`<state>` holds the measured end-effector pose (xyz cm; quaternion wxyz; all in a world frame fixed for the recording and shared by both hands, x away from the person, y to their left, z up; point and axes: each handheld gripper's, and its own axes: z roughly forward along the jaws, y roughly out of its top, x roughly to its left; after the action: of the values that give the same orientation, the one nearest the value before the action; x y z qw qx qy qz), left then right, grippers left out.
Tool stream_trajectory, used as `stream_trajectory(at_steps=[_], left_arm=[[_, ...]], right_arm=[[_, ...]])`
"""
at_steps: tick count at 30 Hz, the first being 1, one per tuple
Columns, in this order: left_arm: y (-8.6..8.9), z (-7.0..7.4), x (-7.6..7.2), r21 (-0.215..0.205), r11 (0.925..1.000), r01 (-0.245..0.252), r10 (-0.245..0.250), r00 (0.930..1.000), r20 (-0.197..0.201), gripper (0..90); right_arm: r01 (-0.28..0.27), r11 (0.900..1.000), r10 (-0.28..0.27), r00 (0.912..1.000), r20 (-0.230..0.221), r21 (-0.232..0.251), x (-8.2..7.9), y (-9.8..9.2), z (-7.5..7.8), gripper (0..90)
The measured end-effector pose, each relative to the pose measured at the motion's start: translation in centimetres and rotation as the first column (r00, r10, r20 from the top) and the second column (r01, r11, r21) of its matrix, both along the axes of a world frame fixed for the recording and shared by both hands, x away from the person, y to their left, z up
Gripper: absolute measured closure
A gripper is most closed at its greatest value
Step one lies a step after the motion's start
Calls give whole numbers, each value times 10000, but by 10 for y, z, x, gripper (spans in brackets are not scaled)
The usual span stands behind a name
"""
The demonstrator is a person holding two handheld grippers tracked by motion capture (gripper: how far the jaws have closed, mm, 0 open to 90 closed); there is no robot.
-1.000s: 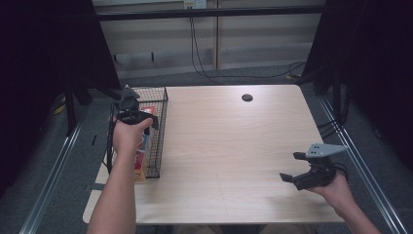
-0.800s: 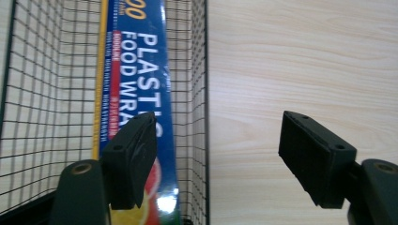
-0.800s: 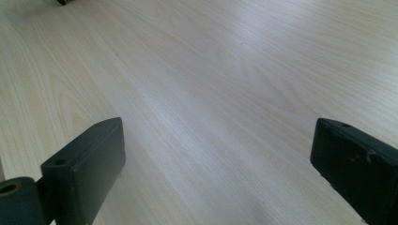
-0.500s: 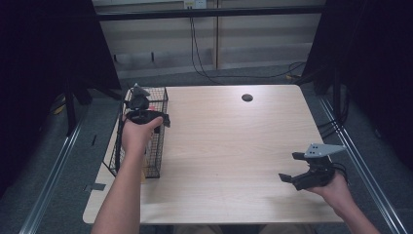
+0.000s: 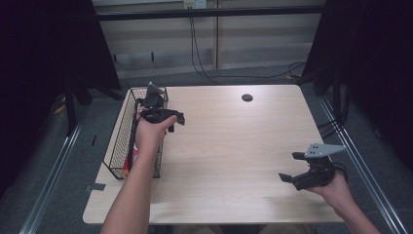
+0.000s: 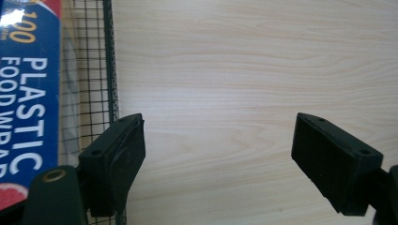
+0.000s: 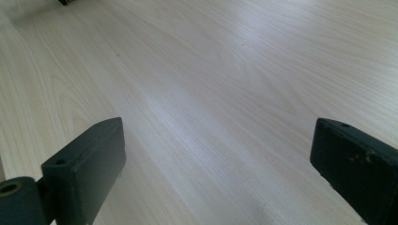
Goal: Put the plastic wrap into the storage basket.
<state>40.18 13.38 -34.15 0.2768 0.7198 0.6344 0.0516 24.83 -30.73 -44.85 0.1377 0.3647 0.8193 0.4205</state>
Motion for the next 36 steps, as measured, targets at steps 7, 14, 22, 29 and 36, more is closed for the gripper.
stream_trajectory(at_steps=[7, 14, 22, 29, 36], left_arm=[[-15, -4, -2, -204, 9992, 341, -341, 9994, 16, 168], [-27, -10, -4, -346, 9972, 663, -664, 9978, -8, 165], [-39, -14, -7, -508, 9938, 992, -993, 9951, 4, 160], [-46, -19, -8, -563, 9917, 1160, -1162, 9932, -1, 157], [-51, -23, -11, -630, 9892, 1327, -1325, 9912, 74, 140]], right_arm=[[-6, 10000, 6, 10000, -3, -5, 0, 0, 0, 38], [-27, 10000, 27, 10000, -29, -17, -1, 0, 0, 38], [3, 10000, -3, 10000, -23, -49, -1, 0, 0, 38], [-4, 10000, 4, 10000, -21, -13, -1, -1, 1, 38], [-1, 10000, 1, 10000, -27, -11, -2, -2, 1, 38]])
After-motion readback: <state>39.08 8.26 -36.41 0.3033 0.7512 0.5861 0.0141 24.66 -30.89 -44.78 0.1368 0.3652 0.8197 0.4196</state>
